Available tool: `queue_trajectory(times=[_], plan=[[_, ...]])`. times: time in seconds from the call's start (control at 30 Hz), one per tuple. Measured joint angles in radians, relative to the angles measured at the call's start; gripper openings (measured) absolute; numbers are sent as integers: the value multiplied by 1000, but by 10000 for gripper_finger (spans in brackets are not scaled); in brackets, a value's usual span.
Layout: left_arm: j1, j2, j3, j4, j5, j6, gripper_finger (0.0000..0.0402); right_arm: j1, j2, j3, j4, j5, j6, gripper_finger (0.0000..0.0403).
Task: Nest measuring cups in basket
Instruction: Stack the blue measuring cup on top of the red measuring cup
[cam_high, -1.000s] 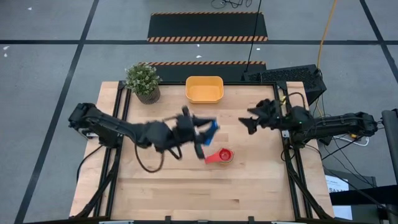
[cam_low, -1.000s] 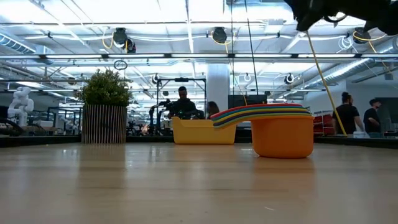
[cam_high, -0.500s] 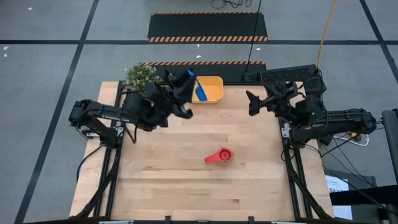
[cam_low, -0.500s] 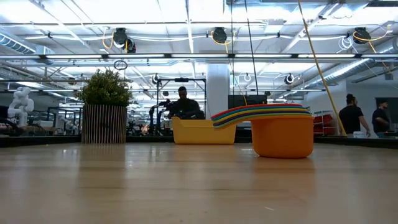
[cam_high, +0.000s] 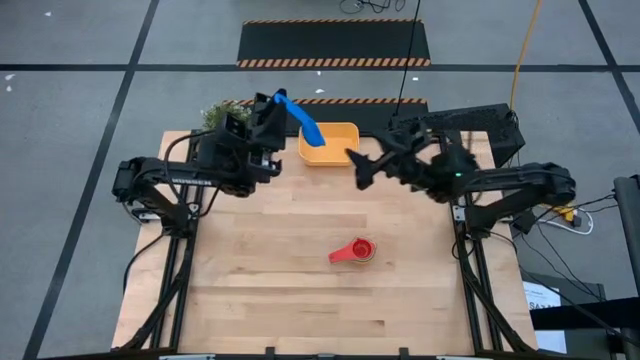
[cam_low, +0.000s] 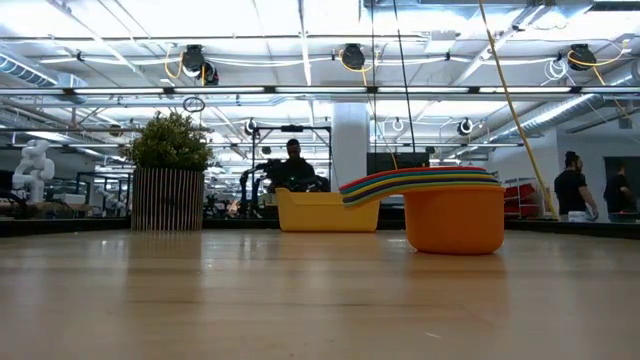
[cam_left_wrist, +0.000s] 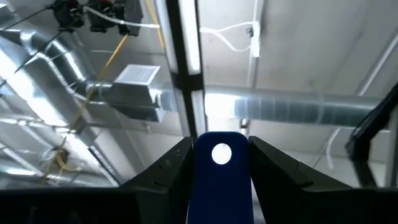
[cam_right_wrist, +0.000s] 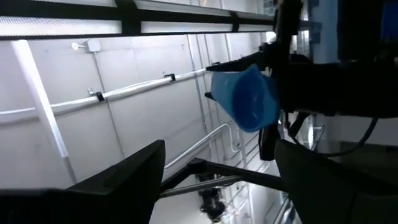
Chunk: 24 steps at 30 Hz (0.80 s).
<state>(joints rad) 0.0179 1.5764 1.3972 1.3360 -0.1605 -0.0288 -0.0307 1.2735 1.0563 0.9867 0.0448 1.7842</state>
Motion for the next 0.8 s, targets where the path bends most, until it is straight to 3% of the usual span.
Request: queue_trajectory(times=[0.17, 0.33, 0.57, 0.8], plan=[[12, -1, 0, 32, 84, -28, 145, 6, 113, 57, 112, -19, 64, 294], [15, 0, 0, 102, 138, -43, 145, 6, 139, 76, 141, -20, 109, 280], [39, -3, 0, 115, 132, -188, 145, 14, 150, 76, 141, -101, 100, 264], [31, -17, 2, 116, 60, -265, 145, 19, 150, 76, 139, -107, 48, 263]])
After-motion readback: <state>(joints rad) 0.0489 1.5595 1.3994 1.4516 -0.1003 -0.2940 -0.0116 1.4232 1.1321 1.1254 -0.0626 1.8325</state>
